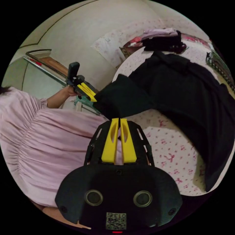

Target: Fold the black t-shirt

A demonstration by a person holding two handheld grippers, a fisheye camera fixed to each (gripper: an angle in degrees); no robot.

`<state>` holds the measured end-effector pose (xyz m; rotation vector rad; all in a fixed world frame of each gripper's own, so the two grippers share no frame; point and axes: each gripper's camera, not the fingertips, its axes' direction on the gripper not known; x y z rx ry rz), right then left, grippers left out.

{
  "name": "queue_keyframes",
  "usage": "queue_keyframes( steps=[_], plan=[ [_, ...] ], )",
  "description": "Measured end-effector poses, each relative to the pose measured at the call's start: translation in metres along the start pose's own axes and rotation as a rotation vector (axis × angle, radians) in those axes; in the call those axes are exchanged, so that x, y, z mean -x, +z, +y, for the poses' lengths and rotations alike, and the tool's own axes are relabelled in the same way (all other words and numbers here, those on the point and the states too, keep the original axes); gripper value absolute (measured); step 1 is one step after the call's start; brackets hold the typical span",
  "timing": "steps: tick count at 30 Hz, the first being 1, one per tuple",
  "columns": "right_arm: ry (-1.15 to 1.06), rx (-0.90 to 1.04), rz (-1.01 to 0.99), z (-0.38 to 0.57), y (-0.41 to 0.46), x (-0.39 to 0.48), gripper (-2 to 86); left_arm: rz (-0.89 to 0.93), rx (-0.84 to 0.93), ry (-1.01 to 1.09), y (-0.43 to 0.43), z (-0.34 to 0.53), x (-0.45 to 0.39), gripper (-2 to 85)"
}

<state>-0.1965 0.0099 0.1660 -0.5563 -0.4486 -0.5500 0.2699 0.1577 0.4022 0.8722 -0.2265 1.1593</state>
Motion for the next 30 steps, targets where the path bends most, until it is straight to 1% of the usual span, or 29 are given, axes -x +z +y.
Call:
queue_keyframes(
  steps=[2, 3, 5, 7, 9, 11, 13, 14, 15, 16, 18, 20, 22, 24, 25, 26, 27, 28, 30],
  plan=[
    [0.009, 0.135, -0.073, 0.018, 0.028, -0.005, 0.7, 0.033, 0.123, -0.057, 0.034, 0.007, 0.011, -0.2],
    [0.016, 0.153, -0.06, 0.023, 0.032, -0.006, 0.7, 0.028, 0.168, -0.084, 0.052, 0.01, 0.015, -0.2],
    [0.039, 0.162, -0.022, 0.038, 0.029, -0.011, 0.9, 0.025, 0.188, -0.104, 0.069, 0.012, 0.018, -0.2],
    [0.085, 0.112, -0.024, 0.062, 0.003, -0.022, 1.5, 0.037, 0.167, -0.138, 0.073, 0.016, 0.024, -0.1],
    [0.159, 0.057, 0.045, 0.086, -0.027, -0.037, 2.0, 0.113, 0.115, -0.151, 0.058, 0.026, 0.035, -0.1],
    [0.27, -0.023, 0.158, 0.115, -0.063, -0.056, 2.6, 0.181, 0.047, -0.171, 0.032, 0.038, 0.048, 0.0],
    [0.474, -0.159, 0.34, 0.16, -0.113, -0.083, 3.7, 0.214, -0.072, -0.206, -0.004, 0.05, 0.064, 0.2],
    [0.559, -0.213, 0.428, 0.18, -0.136, -0.094, 4.2, 0.207, -0.166, -0.225, -0.027, 0.057, 0.074, 0.3],
    [0.596, -0.235, 0.472, 0.188, -0.145, -0.099, 4.5, 0.167, -0.232, -0.263, -0.046, 0.06, 0.083, 0.6],
    [0.657, -0.258, 0.551, 0.201, -0.162, -0.108, 5.1, 0.145, -0.254, -0.281, -0.053, 0.061, 0.088, 0.7],
    [0.728, -0.272, 0.635, 0.215, -0.179, -0.123, 6.1, 0.051, -0.333, -0.341, -0.072, 0.056, 0.101, 2.2],
    [0.774, -0.275, 0.704, 0.221, -0.19, -0.142, 6.9, 0.012, -0.356, -0.393, -0.074, 0.046, 0.11, 3.2],
    [0.806, -0.262, 0.719, 0.22, -0.193, -0.158, 7.6, 0.044, -0.334, -0.374, -0.068, 0.033, 0.112, 2.4],
    [0.818, -0.266, 0.699, 0.217, -0.193, -0.17, 8.1, 0.181, -0.204, -0.259, -0.05, 0.014, 0.103, 0.9],
    [0.816, -0.267, 0.696, 0.213, -0.192, -0.176, 8.2, 0.199, -0.158, -0.241, -0.044, 0.01, 0.101, 0.7],
    [0.811, -0.25, 0.701, 0.208, -0.189, -0.181, 8.1, 0.166, -0.079, -0.243, -0.037, 0.007, 0.097, 0.7],
    [0.809, -0.236, 0.706, 0.206, -0.187, -0.184, 8.1, 0.087, -0.083, -0.295, -0.038, 0.008, 0.097, 0.9],
    [0.801, -0.207, 0.713, 0.2, -0.182, -0.19, 7.6, 0.06, -0.12, -0.328, -0.042, 0.011, 0.098, 1.0],
    [0.779, -0.183, 0.711, 0.192, -0.174, -0.194, 6.5, 0.014, -0.321, -0.494, -0.056, 0.023, 0.108, 2.9]
  ],
)
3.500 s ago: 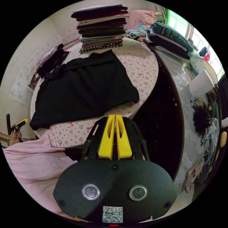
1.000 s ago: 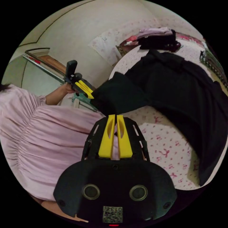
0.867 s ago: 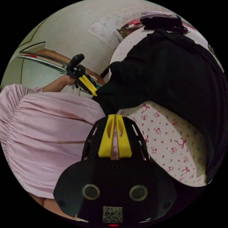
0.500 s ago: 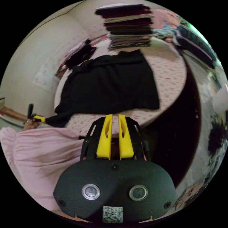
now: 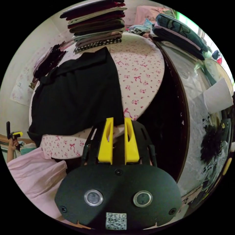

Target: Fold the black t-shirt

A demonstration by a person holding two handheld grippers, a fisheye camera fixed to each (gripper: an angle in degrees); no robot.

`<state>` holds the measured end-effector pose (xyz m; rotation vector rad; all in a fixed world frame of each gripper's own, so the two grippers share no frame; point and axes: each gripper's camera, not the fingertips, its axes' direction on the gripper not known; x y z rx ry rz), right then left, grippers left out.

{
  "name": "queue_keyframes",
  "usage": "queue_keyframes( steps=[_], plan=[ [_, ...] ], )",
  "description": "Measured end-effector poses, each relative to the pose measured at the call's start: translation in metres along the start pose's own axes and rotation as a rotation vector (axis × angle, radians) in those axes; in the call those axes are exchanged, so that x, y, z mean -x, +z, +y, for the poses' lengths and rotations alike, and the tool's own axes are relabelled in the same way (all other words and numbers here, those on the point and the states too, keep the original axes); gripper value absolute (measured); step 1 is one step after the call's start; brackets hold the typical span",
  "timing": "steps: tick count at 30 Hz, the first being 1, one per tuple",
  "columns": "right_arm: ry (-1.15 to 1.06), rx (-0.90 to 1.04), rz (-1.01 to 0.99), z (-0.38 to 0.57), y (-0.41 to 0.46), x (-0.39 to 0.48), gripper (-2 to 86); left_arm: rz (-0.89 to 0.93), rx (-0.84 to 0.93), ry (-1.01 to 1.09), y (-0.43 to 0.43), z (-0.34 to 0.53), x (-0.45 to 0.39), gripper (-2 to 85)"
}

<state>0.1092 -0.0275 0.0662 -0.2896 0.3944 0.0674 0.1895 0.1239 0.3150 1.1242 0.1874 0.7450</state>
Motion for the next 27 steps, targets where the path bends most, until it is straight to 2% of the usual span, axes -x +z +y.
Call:
queue_keyframes(
  steps=[2, 6, 9, 13, 17, 20, 23, 26, 27],
  plan=[
    [-0.073, 0.0, 0.017, -0.006, 0.0, 0.013, 4.4, -0.13, -0.058, -0.085, -0.001, -0.001, 0.002, 4.7],
    [-0.108, -0.04, 0.083, -0.013, -0.017, 0.025, 3.0, -0.394, -0.004, -0.148, 0.021, -0.024, -0.006, 7.3],
    [-0.055, -0.089, 0.024, -0.017, -0.034, 0.019, 2.5, -0.469, -0.003, -0.147, 0.038, -0.047, -0.007, 8.0],
    [0.017, -0.019, 0.122, -0.036, -0.017, 0.032, 2.7, -0.496, 0.054, -0.158, 0.063, -0.071, 0.006, 10.3],
    [0.032, -0.133, 0.111, -0.063, -0.039, 0.072, 3.7, -0.517, 0.021, -0.158, 0.065, -0.08, 0.017, 6.5],
    [-0.164, -0.187, -0.019, -0.122, -0.038, 0.177, 5.5, -0.482, 0.048, -0.084, 0.06, -0.081, 0.018, 2.2],
    [-0.354, -0.174, -0.101, -0.169, -0.019, 0.278, 6.7, -0.451, -0.061, -0.086, 0.028, -0.067, 0.021, 0.7],
    [-0.588, -0.149, -0.135, -0.232, 0.021, 0.431, 9.4, -0.305, -0.186, -0.122, -0.005, -0.041, 0.033, 0.1],
    [-0.616, -0.143, -0.134, -0.243, 0.029, 0.455, 9.8, -0.271, -0.206, -0.126, -0.011, -0.033, 0.036, 0.0]
  ],
)
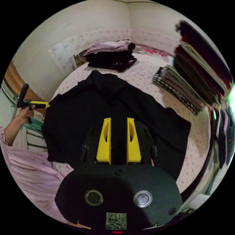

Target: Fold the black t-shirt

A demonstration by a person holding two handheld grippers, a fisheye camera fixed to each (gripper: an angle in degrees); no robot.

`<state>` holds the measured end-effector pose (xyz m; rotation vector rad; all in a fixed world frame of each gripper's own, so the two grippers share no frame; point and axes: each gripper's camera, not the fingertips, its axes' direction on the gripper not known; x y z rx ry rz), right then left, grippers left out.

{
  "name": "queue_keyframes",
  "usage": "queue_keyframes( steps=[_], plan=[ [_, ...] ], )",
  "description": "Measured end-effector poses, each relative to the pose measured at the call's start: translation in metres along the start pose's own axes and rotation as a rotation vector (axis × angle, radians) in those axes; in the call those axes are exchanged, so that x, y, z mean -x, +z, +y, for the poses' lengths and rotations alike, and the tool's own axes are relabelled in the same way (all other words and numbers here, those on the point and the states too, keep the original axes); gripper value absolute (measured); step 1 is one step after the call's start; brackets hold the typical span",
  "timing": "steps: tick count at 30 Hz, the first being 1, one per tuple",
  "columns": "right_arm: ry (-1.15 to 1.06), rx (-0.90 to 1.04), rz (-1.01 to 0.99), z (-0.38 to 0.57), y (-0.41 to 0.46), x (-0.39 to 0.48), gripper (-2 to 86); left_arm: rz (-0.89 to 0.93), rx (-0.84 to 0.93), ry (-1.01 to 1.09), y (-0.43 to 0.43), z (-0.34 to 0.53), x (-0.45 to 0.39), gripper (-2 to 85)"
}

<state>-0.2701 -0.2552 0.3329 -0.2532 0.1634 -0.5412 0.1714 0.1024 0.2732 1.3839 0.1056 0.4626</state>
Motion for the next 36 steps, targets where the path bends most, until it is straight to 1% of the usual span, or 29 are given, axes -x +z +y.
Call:
queue_keyframes(
  steps=[1, 2, 4, 6, 7, 9, 11, 12, 14, 17, 19, 20, 21, 22, 23, 24, 25, 26, 27, 28, 29, 30, 31, 33, 34, 36],
  plan=[
    [-0.052, 0.015, 0.006, -0.038, 0.025, 0.024, 10.6, 0.005, -0.002, 0.001, -0.002, 0.002, 0.002, -0.1],
    [-0.078, 0.023, 0.018, -0.056, 0.037, 0.035, 11.0, 0.009, 0.0, -0.001, -0.003, 0.006, 0.005, -0.1],
    [-0.171, 0.083, 0.092, -0.121, 0.089, 0.074, 11.6, 0.04, -0.007, -0.027, 0.0, 0.01, 0.013, -0.2],
    [-0.252, 0.156, 0.111, -0.16, 0.125, 0.098, 9.6, 0.077, 0.003, -0.058, 0.008, 0.013, 0.023, -0.2],
    [-0.307, 0.235, 0.121, -0.182, 0.148, 0.111, 6.3, 0.083, 0.004, -0.059, 0.01, 0.014, 0.025, -0.2],
    [-0.397, 0.311, 0.143, -0.213, 0.165, 0.127, 4.0, 0.094, 0.008, -0.033, 0.012, 0.015, 0.027, -0.2],
    [-0.411, 0.218, 0.293, -0.256, 0.155, 0.127, 3.5, 0.081, -0.001, -0.001, 0.01, 0.016, 0.024, -0.2],
    [-0.384, 0.19, 0.32, -0.268, 0.15, 0.122, 3.4, 0.065, -0.001, 0.012, 0.009, 0.017, 0.021, -0.1],
    [-0.222, 0.11, 0.379, -0.305, 0.134, 0.094, 3.5, 0.039, 0.019, 0.038, 0.014, 0.019, 0.015, -0.1],
    [0.166, 0.089, 0.469, -0.352, 0.125, 0.032, 5.1, -0.014, 0.107, 0.101, 0.033, 0.02, 0.0, 0.3],
    [0.253, 0.081, 0.445, -0.367, 0.125, 0.029, 6.1, -0.036, 0.113, 0.123, 0.038, 0.024, -0.005, 0.7],
    [0.25, 0.058, 0.428, -0.372, 0.125, 0.036, 6.0, -0.037, 0.105, 0.124, 0.037, 0.026, -0.006, 1.2],
    [0.212, 0.006, 0.386, -0.381, 0.124, 0.056, 5.5, -0.033, 0.094, 0.11, 0.034, 0.027, -0.002, 2.0],
    [0.123, -0.05, 0.313, -0.392, 0.125, 0.086, 4.8, -0.028, 0.085, 0.1, 0.032, 0.028, 0.0, 2.4],
    [-0.014, -0.09, 0.205, -0.405, 0.131, 0.124, 4.5, -0.011, 0.062, 0.078, 0.027, 0.03, 0.007, 3.3],
    [-0.095, -0.091, 0.136, -0.411, 0.137, 0.144, 4.4, 0.005, 0.041, 0.057, 0.021, 0.031, 0.014, 4.3],
    [-0.265, -0.049, -0.007, -0.425, 0.153, 0.186, 4.5, 0.012, 0.03, 0.047, 0.018, 0.031, 0.017, 4.7],
    [-0.332, -0.012, -0.063, -0.432, 0.163, 0.207, 4.6, 0.026, 0.01, 0.027, 0.013, 0.03, 0.024, 5.4],
    [-0.452, 0.049, -0.15, -0.445, 0.182, 0.246, 5.1, 0.043, -0.004, 0.019, 0.01, 0.028, 0.03, 5.8],
    [-0.547, 0.061, -0.183, -0.455, 0.199, 0.281, 6.3, 0.049, -0.005, 0.019, 0.009, 0.027, 0.031, 5.9],
    [-0.627, 0.069, -0.165, -0.464, 0.218, 0.313, 8.0, 0.059, 0.007, 0.031, 0.011, 0.025, 0.033, 6.0],
    [-0.66, 0.082, -0.15, -0.468, 0.228, 0.326, 8.6, 0.071, 0.035, 0.067, 0.017, 0.021, 0.032, 6.3],
    [-0.723, 0.137, -0.12, -0.477, 0.25, 0.349, 9.7, 0.07, 0.054, 0.083, 0.021, 0.019, 0.031, 6.5],
    [-0.813, 0.252, -0.085, -0.488, 0.282, 0.374, 11.1, 0.072, 0.128, 0.117, 0.038, 0.011, 0.027, 8.1],
    [-0.849, 0.316, -0.065, -0.494, 0.298, 0.385, 11.7, 0.077, 0.132, 0.115, 0.041, 0.01, 0.027, 8.2],
    [-0.902, 0.356, -0.053, -0.499, 0.314, 0.398, 12.2, 0.093, 0.143, 0.1, 0.05, 0.007, 0.027, 7.1]
  ],
)
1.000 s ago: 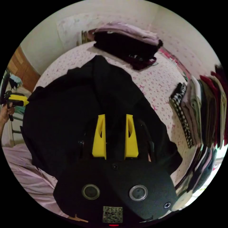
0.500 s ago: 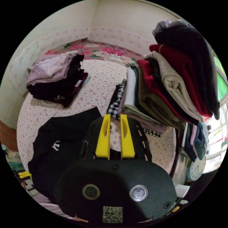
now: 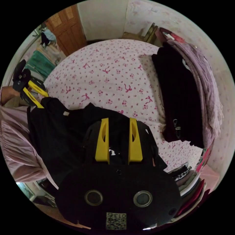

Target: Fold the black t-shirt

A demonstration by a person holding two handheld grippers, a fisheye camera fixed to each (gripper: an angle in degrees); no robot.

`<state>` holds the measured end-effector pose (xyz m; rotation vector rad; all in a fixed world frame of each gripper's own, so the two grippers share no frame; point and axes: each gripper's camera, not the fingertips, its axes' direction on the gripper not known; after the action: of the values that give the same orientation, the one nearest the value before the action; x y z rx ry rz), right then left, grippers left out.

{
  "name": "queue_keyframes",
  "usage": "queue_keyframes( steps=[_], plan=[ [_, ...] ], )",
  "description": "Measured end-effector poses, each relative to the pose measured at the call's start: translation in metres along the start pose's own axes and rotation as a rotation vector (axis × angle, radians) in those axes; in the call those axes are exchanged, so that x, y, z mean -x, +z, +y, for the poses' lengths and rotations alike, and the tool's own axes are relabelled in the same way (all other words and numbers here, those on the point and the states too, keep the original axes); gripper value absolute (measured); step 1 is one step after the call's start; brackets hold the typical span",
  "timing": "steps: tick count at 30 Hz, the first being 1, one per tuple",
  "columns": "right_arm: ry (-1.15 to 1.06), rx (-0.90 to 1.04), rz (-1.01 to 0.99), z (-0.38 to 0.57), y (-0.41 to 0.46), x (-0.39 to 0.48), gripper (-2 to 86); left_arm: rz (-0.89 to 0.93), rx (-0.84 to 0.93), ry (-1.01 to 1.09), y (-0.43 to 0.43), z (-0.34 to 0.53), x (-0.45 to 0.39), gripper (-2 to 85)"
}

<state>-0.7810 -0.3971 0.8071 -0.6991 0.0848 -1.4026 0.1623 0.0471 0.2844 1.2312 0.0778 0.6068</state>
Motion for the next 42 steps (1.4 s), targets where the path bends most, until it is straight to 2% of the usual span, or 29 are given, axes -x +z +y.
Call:
queue_keyframes(
  steps=[4, 8, 15, 20, 23, 28, 32, 36, 39, 42],
  plan=[
    [-0.051, 0.09, 0.017, -0.032, 0.025, 0.004, 12.5, -0.019, 0.012, 0.003, 0.004, -0.002, -0.002, 3.2],
    [-0.04, 0.035, 0.02, -0.049, 0.022, 0.007, 11.3, -0.03, 0.019, 0.03, 0.001, 0.002, -0.005, 1.8],
    [-0.014, 0.142, -0.009, -0.05, 0.03, 0.014, 1.8, -0.038, 0.007, 0.037, -0.012, 0.012, -0.006, 0.9],
    [0.09, -0.13, 0.046, -0.012, -0.041, 0.01, 0.7, -0.05, -0.136, 0.02, -0.045, 0.028, -0.01, 0.6],
    [0.135, -0.311, 0.147, 0.006, -0.085, 0.013, 0.6, -0.042, -0.219, -0.002, -0.066, 0.036, -0.01, 0.5],
    [0.12, -0.306, 0.266, -0.006, -0.083, 0.028, 0.7, -0.07, -0.264, -0.058, -0.096, 0.039, 0.003, 0.4],
    [0.128, -0.32, 0.273, -0.011, -0.079, 0.032, 1.2, -0.12, -0.306, -0.143, -0.121, 0.048, 0.035, 0.4],
    [0.173, -0.243, 0.267, -0.012, -0.058, 0.034, 2.9, -0.134, -0.27, -0.237, -0.1, 0.048, 0.092, 0.7],
    [0.256, -0.139, 0.186, 0.015, -0.039, 0.03, 6.2, -0.083, -0.207, -0.369, -0.079, 0.056, 0.13, 1.3],
    [0.346, -0.245, 0.198, 0.09, -0.063, 0.037, 6.5, -0.07, -0.223, -0.38, -0.087, 0.08, 0.135, 2.7]
  ],
)
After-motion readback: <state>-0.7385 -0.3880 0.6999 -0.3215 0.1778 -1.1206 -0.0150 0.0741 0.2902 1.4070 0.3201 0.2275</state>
